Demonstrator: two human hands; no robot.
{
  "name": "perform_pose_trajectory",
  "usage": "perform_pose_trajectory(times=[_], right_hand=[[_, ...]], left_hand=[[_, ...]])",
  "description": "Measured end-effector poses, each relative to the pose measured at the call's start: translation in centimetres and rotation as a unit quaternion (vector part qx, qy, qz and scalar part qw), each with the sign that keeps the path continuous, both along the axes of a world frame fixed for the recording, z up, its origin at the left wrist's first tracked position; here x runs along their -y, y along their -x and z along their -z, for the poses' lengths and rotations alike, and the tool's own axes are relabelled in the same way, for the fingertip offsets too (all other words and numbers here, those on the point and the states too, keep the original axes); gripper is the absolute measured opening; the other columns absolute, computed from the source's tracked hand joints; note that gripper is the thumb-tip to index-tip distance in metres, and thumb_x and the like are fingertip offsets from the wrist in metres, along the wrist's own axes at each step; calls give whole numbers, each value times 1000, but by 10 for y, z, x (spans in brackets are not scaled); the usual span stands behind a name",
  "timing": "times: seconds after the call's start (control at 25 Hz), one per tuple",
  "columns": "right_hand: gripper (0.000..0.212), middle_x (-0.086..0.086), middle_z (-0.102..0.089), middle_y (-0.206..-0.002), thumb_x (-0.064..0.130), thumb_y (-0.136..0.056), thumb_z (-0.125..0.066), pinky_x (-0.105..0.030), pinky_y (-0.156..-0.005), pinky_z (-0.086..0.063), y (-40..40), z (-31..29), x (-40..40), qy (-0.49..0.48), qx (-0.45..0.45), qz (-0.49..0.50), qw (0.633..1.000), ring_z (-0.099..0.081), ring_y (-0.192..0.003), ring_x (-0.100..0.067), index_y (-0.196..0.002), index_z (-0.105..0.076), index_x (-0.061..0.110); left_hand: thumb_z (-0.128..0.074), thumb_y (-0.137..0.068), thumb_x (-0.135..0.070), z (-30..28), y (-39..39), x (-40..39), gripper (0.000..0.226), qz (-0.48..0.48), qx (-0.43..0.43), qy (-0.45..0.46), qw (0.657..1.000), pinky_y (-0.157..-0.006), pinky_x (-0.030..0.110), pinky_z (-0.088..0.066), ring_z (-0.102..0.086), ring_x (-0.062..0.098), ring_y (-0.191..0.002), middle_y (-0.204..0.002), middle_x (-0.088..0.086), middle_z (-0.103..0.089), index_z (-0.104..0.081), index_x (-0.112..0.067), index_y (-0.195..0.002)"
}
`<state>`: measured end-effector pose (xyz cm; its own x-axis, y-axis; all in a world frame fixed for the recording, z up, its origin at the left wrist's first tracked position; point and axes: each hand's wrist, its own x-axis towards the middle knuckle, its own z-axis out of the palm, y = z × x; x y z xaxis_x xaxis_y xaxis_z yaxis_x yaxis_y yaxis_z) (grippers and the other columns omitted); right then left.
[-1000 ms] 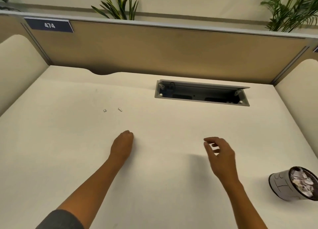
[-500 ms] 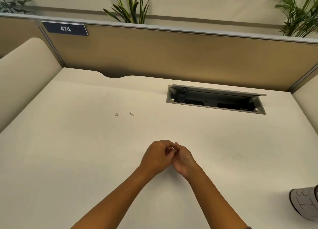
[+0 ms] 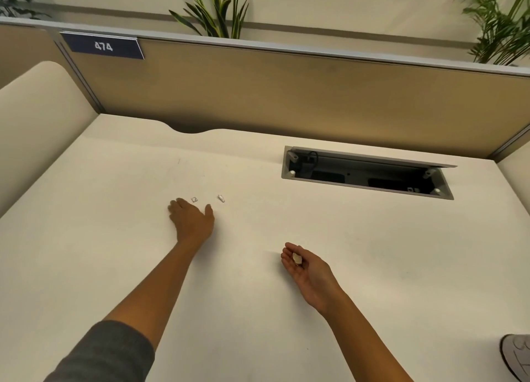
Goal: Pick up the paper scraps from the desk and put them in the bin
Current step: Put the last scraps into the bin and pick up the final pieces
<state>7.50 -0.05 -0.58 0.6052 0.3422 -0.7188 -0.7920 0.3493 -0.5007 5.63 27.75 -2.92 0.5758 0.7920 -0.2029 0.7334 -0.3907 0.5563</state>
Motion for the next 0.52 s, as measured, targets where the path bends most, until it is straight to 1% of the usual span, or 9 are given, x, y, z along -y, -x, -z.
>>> perform_pose_trajectory(times=[0.08, 0.2, 0.24, 0.28, 0.32, 0.4, 0.48, 0.52], right_hand=[[21, -14, -74, -95, 9, -96, -58, -29, -79, -58, 0, 2, 2, 12, 12, -2, 1000, -71, -93, -23, -102, -72, -5], [20, -11, -75, -94, 10, -96, -59, -27, -77, -59, -3, 6, 7, 26, 27, 0, 999, -73, -90, -21, -100, -74, -3], [20, -11, -75, -93, 10, -96, -59, -27, -76, -59, -3, 7, 8, 30, 28, 4, 999, -73, -90, -20, -100, -74, -2], [19, -11, -76, -93, 9, -95, -59, -27, -77, -59, -4, 8, 9, 31, 27, 7, 999, -73, -89, -20, -100, -74, -2], [19, -11, -76, -94, 9, -95, -59, -27, -77, -59, -4, 9, 10, 32, 26, 8, 999, -73, -89, -20, -101, -74, -2], [19, -11, -76, -94, 9, -95, -59, -27, -77, -59, -4, 10, 11, 32, 26, 3, 999, -73, -89, -19, -102, -74, -2], [19, -11, -75, -95, 9, -94, -60, -27, -77, -59, -2, 12, 12, 28, 25, -2, 999, -73, -90, -19, -102, -74, -2], [19, -11, -75, -95, 9, -94, -61, -27, -78, -59, -1, 12, 12, 25, 25, -3, 999, -73, -91, -20, -102, -74, -2]], left_hand=[[-50, -97, -38, 0, -12, -4, 84, -14, 21, 9, 1000, -121, 47, -13, -10, 43, -146, -153, 33, -15, -9, 17, -145], [-49, -98, -38, 3, -29, 3, 78, 33, 36, 12, 999, -120, 46, -19, -15, 40, -145, -153, 30, -20, -15, 14, -146], [-49, -98, -35, 3, -34, 6, 71, 62, 27, -2, 998, -118, 44, -21, -19, 39, -144, -151, 29, -26, -24, 12, -144], [-49, -98, -31, 4, -38, 10, 59, 95, 15, -27, 995, -116, 44, -26, -27, 39, -139, -145, 28, -36, -36, 10, -138], [-47, -98, -26, 5, -41, 14, 48, 129, -2, -54, 990, -112, 44, -31, -33, 38, -134, -139, 27, -41, -44, 8, -131], [-42, -98, -14, 2, -43, 25, 32, 165, -21, -88, 982, -102, 40, -40, -44, 36, -125, -132, 23, -48, -52, 4, -123], [-39, -95, -2, 1, -40, 36, 23, 175, -7, -118, 977, -86, 37, -45, -57, 35, -106, -114, 20, -58, -59, 3, -105], [-39, -93, 2, 1, -37, 41, 22, 175, 4, -127, 976, -80, 37, -46, -60, 34, -98, -105, 19, -62, -61, 3, -97]])
